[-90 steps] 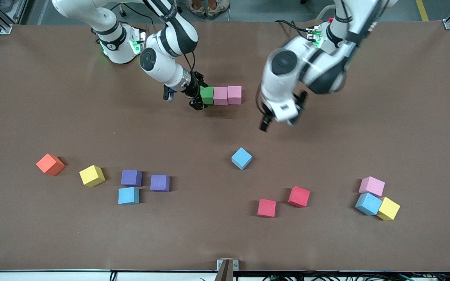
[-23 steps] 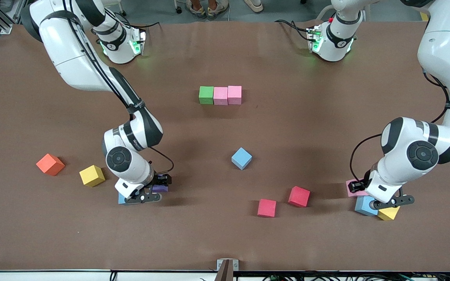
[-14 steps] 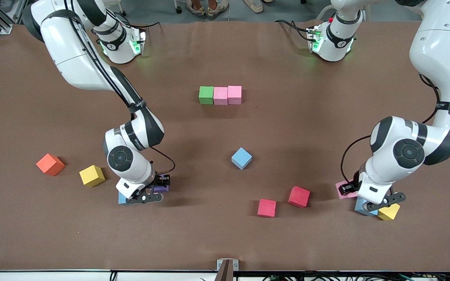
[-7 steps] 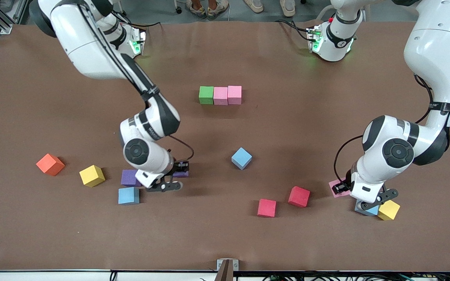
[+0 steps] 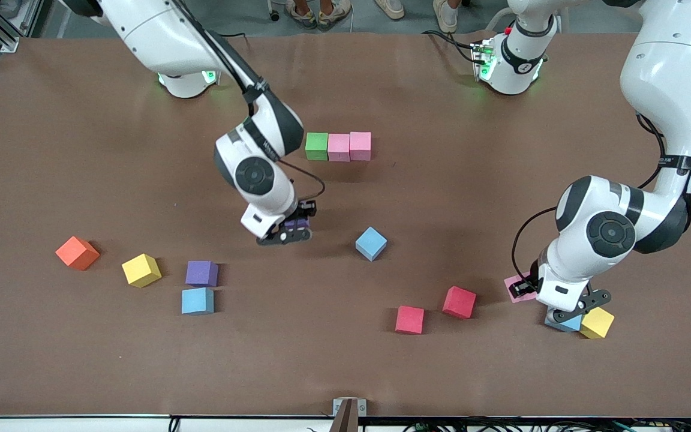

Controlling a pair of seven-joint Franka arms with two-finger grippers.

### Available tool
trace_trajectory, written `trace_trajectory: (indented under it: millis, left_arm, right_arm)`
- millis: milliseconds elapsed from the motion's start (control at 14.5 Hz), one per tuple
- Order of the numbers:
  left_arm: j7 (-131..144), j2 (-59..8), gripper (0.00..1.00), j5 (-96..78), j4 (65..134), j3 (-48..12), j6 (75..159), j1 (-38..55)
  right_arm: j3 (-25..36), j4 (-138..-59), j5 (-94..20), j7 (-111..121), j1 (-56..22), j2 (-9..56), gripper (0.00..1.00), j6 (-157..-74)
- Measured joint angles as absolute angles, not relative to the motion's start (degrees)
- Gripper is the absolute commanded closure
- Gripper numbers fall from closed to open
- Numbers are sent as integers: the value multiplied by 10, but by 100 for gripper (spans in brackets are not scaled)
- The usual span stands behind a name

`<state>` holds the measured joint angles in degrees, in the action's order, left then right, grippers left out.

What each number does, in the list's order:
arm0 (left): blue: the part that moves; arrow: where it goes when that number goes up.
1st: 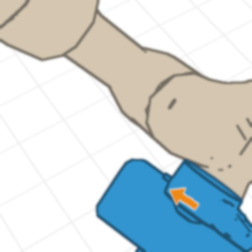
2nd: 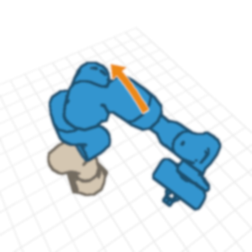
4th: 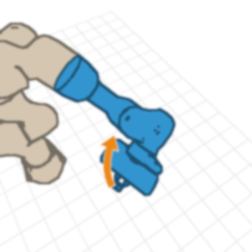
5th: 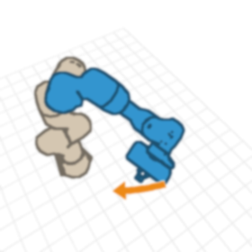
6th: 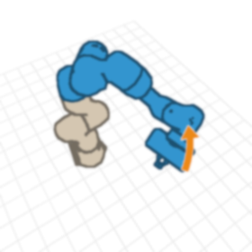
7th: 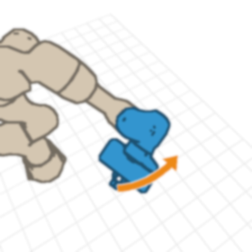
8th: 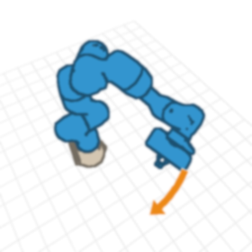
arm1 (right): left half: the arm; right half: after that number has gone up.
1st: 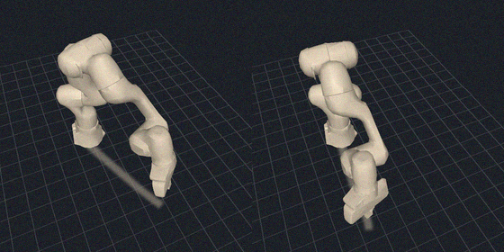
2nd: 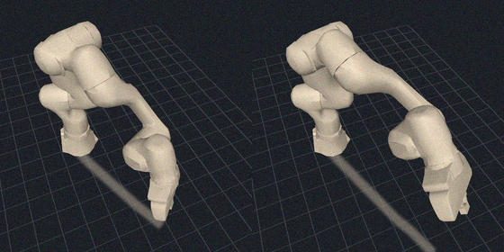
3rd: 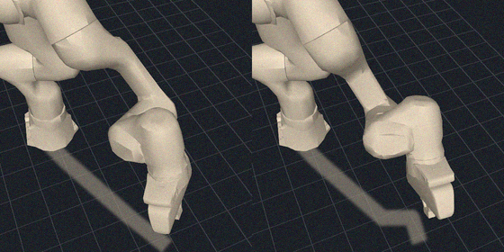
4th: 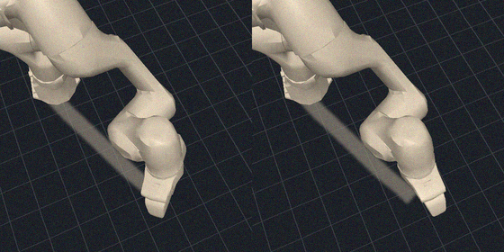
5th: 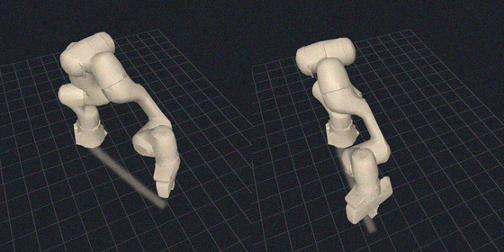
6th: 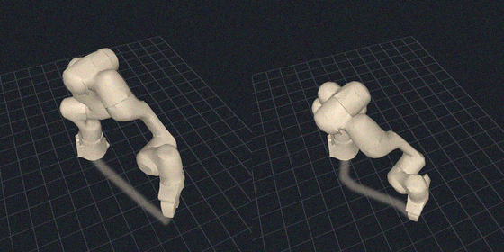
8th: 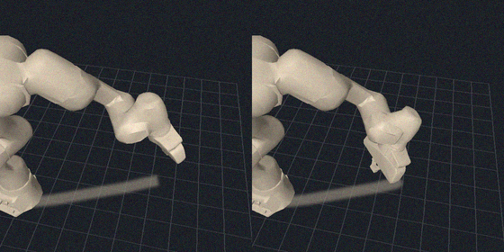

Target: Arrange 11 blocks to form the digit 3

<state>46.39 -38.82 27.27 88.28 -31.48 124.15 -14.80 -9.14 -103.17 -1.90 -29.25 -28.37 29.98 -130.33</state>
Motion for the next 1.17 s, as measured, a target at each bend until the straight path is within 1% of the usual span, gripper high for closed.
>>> trace_trajectory:
  millis: [207, 621, 966, 1174]
  left_arm:
    - [476, -388, 89, 270, 883, -321, 1239, -148]
    - [484, -388, 89, 269, 883, -324, 1238, -148]
    - [484, -388, 89, 269, 883, -325, 1238, -148]
    - [484, -388, 89, 269, 883, -325, 1238, -148]
  right_arm:
    - [-91, -1100, -19, -337, -315, 278, 68, -1371]
    - [-91, -1171, -21, -381, -331, 243, 69, -1419]
    - [-91, -1207, -21, -426, -351, 228, 69, -1453]
    - [-91, -1216, -21, -436, -364, 228, 69, -1455]
